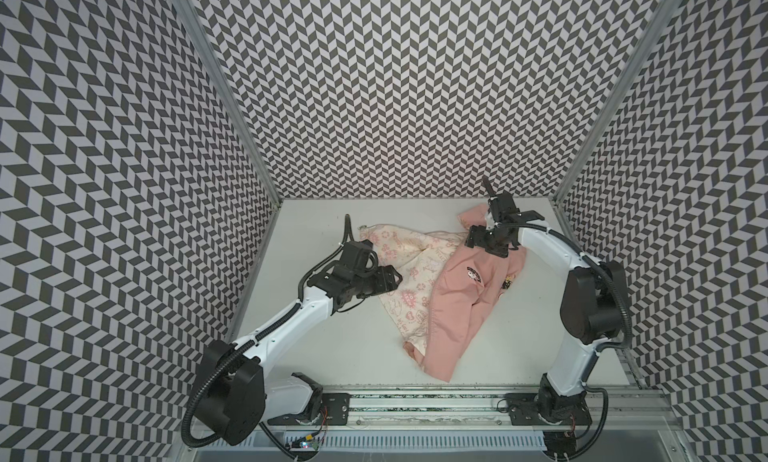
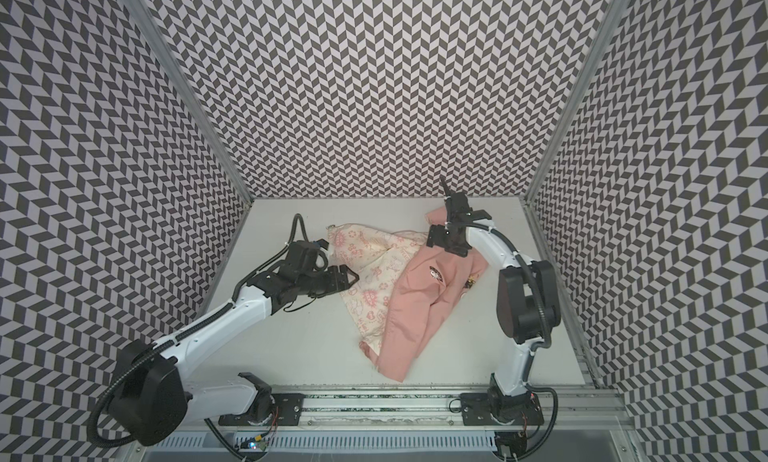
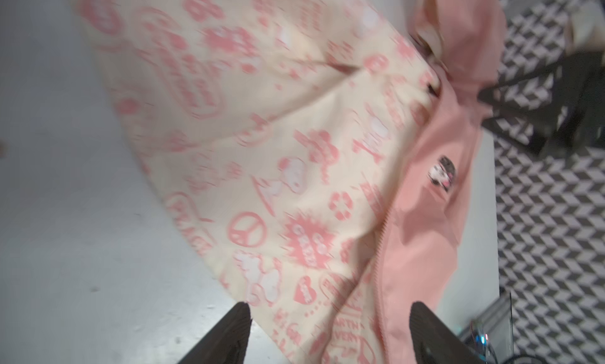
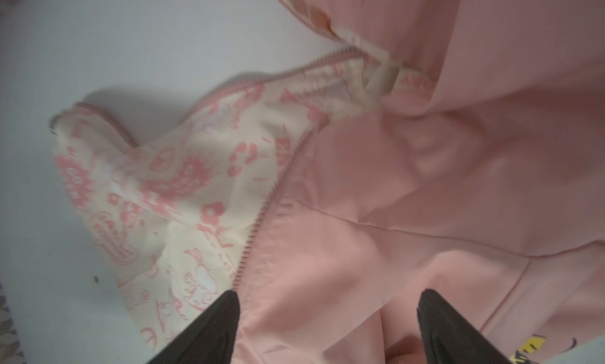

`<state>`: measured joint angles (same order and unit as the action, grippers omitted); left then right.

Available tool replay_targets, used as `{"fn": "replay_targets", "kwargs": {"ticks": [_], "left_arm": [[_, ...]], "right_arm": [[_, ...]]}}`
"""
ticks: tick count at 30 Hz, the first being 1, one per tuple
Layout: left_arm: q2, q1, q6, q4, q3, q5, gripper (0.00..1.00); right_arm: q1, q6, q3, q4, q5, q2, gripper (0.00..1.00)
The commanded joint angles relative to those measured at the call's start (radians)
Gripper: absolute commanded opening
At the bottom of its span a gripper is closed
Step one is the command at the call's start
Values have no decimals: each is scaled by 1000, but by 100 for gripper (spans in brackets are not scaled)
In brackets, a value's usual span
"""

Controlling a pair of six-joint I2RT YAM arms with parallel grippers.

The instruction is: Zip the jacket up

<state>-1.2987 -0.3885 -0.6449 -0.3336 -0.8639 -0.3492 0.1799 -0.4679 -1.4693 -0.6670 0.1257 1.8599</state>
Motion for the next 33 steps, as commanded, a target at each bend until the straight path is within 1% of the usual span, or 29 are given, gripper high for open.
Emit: {"fn": "replay_targets", "kwargs": {"ticks": [1, 5, 8, 11, 13, 16, 18, 22, 27, 31, 33], "left_arm": [[-76, 61, -79, 67, 23, 99, 79], [-185, 103, -99, 143, -7, 166, 80], [-283, 148, -110, 159, -52, 169, 79], [-324, 199, -156, 212, -52, 161, 79], [-328, 212, -179, 245, -52, 171, 79], [-333, 217, -167, 237, -90, 192, 80], [-344, 230, -167, 240, -115, 185, 82], [-395, 257, -179, 264, -157, 152, 85], [-512, 269, -167, 282, -242, 102, 85], [-614, 270, -161, 323, -312, 44, 85], [-659, 269, -147, 317, -359, 33, 84]], "right_arm": [[16, 5, 58, 33, -28, -26, 86], [14, 5, 195, 91, -25, -83, 83], [3, 14, 271, 116, -25, -101, 77], [-20, 16, 332, 139, -23, -107, 70], [-59, 9, 370, 162, 0, -119, 67], [-156, -4, 415, 201, 61, -145, 67], [-211, 0, 401, 190, 80, -138, 67], [-256, 14, 317, 150, 73, -88, 68], [-271, 23, 186, 94, 85, -25, 70], [-269, 14, 128, 85, 138, -31, 74], [-266, 11, 118, 85, 170, -47, 76]]}}
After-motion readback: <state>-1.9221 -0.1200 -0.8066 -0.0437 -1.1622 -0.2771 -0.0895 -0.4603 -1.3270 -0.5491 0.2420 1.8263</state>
